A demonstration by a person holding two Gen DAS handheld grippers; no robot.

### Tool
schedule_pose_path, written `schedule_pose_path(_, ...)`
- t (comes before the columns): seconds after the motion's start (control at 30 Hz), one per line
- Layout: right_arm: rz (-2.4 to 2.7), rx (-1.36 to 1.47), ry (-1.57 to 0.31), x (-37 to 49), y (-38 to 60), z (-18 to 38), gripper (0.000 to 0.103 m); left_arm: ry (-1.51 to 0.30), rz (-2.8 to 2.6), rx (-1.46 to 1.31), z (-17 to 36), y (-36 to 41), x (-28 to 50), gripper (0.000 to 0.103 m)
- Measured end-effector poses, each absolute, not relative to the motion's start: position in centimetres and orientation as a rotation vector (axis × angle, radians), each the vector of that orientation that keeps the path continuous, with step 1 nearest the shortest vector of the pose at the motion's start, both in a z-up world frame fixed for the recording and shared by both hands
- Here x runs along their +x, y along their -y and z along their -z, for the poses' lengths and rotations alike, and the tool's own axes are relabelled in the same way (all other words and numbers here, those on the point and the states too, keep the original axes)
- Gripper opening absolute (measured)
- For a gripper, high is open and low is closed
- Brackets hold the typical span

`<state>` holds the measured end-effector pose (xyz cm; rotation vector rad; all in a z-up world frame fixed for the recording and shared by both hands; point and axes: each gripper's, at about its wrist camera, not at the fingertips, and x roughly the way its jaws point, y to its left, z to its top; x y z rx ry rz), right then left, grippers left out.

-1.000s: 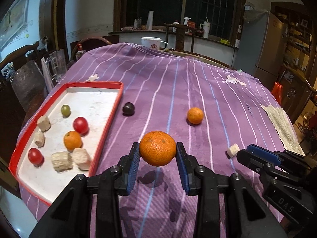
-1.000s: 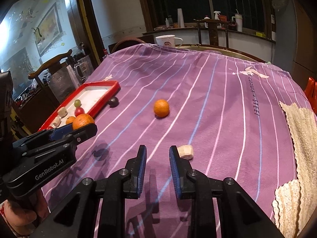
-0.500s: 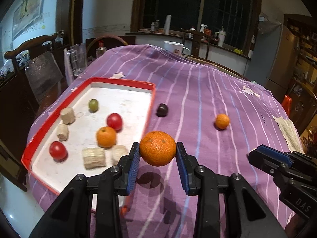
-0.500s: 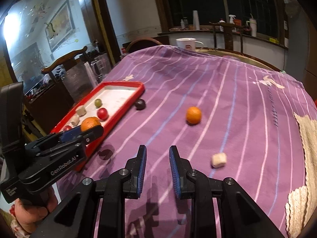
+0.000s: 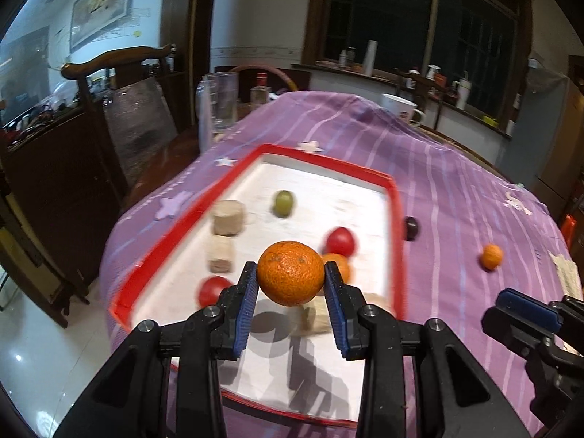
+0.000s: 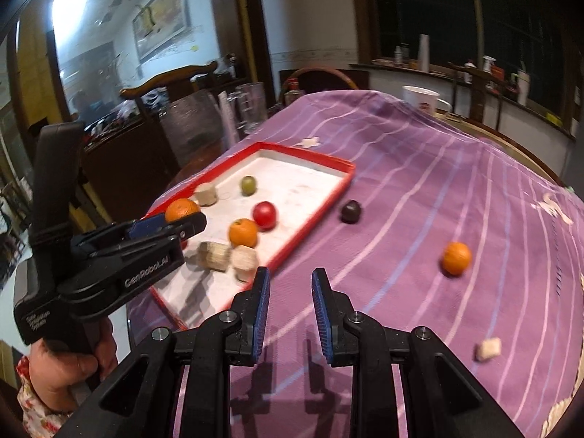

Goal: Organize fruits
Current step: 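Carry the orange over the tray with the left gripper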

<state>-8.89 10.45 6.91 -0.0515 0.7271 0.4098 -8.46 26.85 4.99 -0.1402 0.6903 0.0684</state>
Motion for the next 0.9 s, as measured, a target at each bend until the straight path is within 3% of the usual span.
schedule_pose_path(0.47, -0.549, -0.115, -0.732, -6.2, -17.1, -5.8, 0.026, -0.715, -0.15, -0.082, -3.9, -32.1, -6.1, 0.035)
schedule_pose_path(0.9, -0.56, -0.066, -0.737, -5.4, -16.5, -5.4, 0.026, -0.748, -0.035, -0.191, -3.1, -33.2, -7.2, 0.035)
